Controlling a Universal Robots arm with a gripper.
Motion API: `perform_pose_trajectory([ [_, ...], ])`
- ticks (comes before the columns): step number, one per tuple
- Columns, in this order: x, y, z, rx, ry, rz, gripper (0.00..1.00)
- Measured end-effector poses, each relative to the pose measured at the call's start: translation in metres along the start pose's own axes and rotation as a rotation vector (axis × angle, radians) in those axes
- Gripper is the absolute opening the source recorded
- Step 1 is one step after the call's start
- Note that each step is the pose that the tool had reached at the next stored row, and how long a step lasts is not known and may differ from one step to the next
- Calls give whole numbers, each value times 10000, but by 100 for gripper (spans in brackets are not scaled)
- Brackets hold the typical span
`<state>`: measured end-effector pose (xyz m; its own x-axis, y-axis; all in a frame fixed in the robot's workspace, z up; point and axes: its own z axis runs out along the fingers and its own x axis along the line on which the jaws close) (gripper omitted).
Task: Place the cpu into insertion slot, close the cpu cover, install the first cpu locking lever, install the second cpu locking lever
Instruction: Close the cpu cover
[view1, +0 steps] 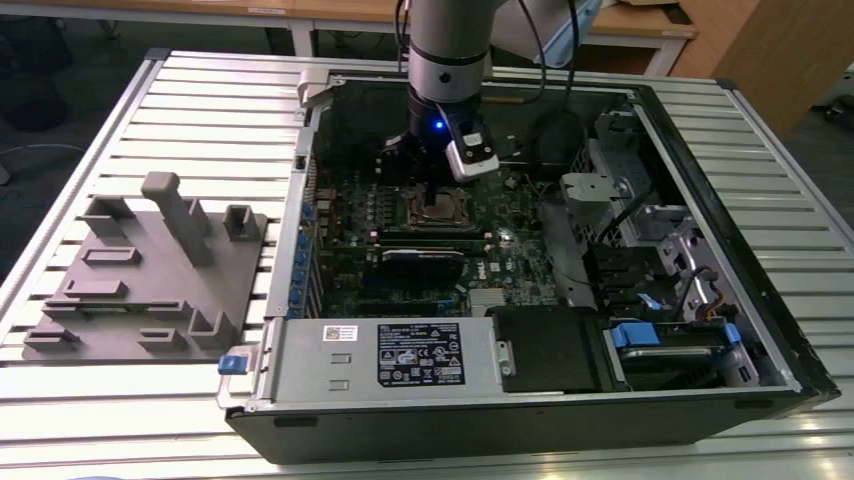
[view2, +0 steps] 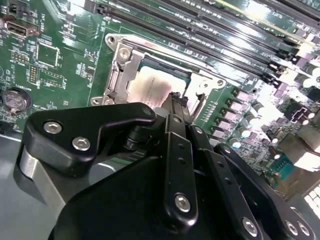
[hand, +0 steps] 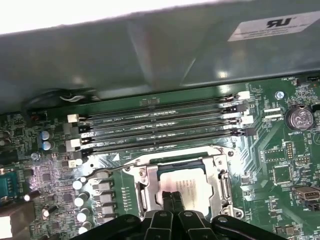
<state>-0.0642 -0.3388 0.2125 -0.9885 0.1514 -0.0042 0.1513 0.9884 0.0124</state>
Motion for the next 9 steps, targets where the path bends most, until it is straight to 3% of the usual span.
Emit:
perform_pose_trajectory([
  [2,0,1,3,-13,-82,-21,10],
  [6,-1,1,11,-80,-509,-142,10],
  [7,-1,1,12,-92,-583,-170,10],
  [9,-1,1,12,-95,-595,-176,10],
])
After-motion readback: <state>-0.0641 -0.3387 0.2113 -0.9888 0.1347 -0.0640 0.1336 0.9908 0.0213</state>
